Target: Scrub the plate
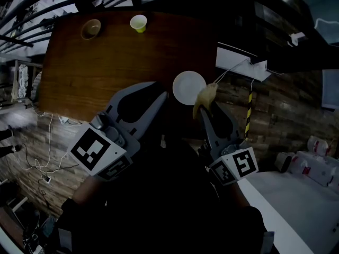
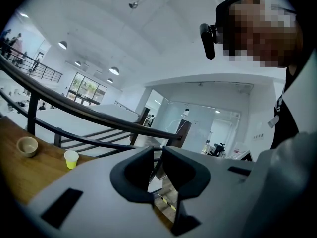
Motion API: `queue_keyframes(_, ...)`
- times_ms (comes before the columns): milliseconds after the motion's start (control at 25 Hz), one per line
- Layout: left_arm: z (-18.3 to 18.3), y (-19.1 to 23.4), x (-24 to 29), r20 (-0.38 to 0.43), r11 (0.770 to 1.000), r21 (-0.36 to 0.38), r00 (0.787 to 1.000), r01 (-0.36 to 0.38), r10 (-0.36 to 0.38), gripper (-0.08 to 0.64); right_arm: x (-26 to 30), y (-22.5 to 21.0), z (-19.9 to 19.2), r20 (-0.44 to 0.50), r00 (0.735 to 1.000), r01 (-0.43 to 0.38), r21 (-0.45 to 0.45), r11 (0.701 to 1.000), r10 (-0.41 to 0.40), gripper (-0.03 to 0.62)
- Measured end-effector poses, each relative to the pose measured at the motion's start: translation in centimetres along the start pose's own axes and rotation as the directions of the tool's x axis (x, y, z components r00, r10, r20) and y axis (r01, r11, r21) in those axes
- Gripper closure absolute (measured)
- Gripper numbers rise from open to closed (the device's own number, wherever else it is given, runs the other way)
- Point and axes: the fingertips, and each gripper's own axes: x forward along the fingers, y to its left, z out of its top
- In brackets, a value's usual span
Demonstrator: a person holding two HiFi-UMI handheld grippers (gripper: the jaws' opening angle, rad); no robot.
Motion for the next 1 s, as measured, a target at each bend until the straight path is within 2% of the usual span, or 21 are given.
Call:
queue_keyframes(560, -1.5, 0.1, -0.1, -0.042, 1.0, -0.025, 0.999, 0.007, -0.008, 0.495, -0.4, -0.5, -1.2, -0.019, 1.0, 0.002, 0.032, 0.999, -0.001, 0.466)
queue_keyframes(1000, -1.4, 0.5, -0.1, -0.027, 1.0, -0.017, 1.0, -0.008, 0.008, 0.495, -0.3, -0.3, -0.9, -0.004, 1.0, -0.011, 0.014, 1.0, 0.011, 0.466)
